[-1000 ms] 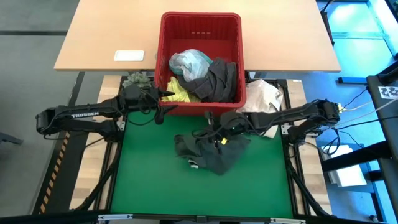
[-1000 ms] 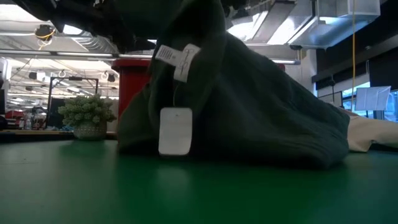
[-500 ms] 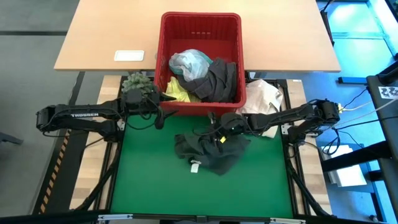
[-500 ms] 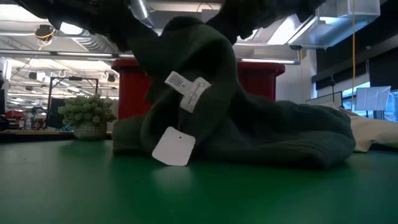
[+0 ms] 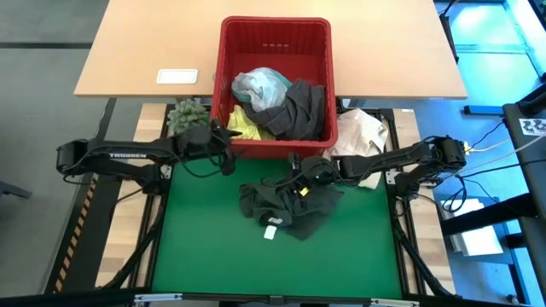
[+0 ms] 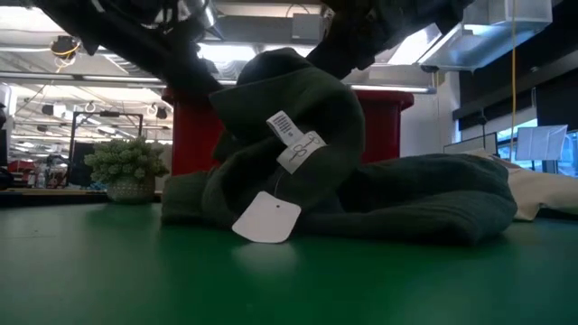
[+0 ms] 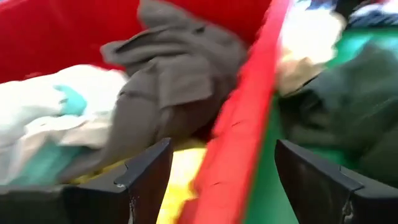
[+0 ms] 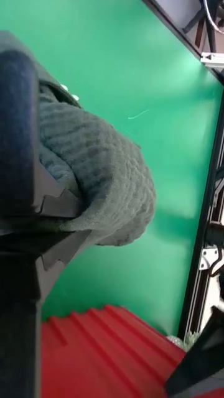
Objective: Fold Laundry from Bin
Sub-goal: Fold the dark green polo
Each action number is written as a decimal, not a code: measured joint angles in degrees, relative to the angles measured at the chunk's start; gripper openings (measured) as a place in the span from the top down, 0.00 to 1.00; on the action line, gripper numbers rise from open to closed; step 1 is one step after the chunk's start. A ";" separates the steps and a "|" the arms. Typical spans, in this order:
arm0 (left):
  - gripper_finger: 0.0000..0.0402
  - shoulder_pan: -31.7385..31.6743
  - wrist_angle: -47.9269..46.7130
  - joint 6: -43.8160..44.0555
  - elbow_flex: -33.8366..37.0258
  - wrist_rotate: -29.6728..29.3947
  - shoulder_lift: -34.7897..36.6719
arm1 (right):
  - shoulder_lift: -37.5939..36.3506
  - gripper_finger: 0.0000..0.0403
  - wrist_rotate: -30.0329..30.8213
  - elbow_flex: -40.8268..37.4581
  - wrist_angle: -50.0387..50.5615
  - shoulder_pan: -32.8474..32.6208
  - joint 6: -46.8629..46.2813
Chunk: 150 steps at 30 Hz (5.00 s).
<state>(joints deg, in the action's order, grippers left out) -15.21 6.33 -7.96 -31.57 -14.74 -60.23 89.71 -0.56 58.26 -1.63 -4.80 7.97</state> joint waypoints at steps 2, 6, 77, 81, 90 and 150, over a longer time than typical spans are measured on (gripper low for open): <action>0.31 0.01 1.09 -1.95 0.00 -3.80 -0.91 | 0.00 0.95 0.04 0.00 0.00 0.00 0.00; 0.31 -1.51 4.70 -5.41 0.08 -8.37 -2.62 | 0.00 0.94 0.06 0.00 0.00 0.00 0.39; 0.34 -12.52 -1.37 -19.99 -12.83 9.95 -7.86 | 0.00 0.94 -0.08 0.02 1.66 0.00 -0.02; 0.41 -11.16 -7.91 -20.93 -12.72 6.56 -9.94 | 0.00 0.94 -0.08 0.02 1.84 -0.02 -0.05; 0.51 -15.89 -5.22 -20.86 -12.68 -3.18 -13.68 | 0.00 0.94 -0.08 0.02 1.78 -0.04 -0.20; 0.51 23.99 -11.70 7.44 -12.68 -0.70 -4.71 | 0.00 0.94 12.64 0.07 10.95 -0.07 -5.38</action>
<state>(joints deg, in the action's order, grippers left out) 8.78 -5.36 -0.52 -44.25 -15.44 -64.93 89.71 12.08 58.33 9.32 -4.86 2.59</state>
